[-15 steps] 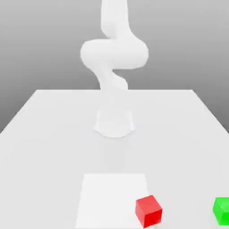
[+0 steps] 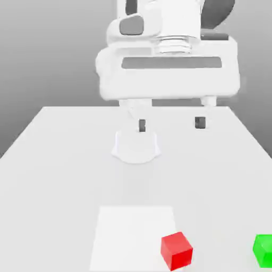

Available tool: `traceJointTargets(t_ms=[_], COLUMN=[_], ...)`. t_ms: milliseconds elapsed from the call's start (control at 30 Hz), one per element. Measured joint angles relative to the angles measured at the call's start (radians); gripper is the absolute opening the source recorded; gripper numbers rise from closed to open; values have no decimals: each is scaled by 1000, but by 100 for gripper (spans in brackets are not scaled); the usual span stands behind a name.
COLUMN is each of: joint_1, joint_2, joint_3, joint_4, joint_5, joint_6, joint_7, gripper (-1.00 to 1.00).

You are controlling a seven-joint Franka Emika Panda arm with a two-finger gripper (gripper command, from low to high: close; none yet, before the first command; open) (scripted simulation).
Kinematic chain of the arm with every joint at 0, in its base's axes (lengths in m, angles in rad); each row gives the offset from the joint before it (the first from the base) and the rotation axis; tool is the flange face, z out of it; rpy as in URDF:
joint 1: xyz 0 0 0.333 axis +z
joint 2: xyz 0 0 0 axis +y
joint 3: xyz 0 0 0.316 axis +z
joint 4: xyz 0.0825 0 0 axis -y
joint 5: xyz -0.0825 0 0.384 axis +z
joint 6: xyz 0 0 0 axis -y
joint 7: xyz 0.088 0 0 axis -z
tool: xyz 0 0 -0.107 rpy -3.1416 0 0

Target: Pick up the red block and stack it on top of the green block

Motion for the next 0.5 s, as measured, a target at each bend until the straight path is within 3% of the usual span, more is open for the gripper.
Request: traceJointTargets(t_ms=[300, 467, 500], joint_1=[38, 49, 51], joint_2=[327, 508, 536], joint_3=[20, 11, 9], joint_4=[-57, -41, -37], joint_5=[-26, -48, -51], joint_6=[124, 258, 281], joint_7=[-47, -38, -36], gripper=[0, 0, -100])
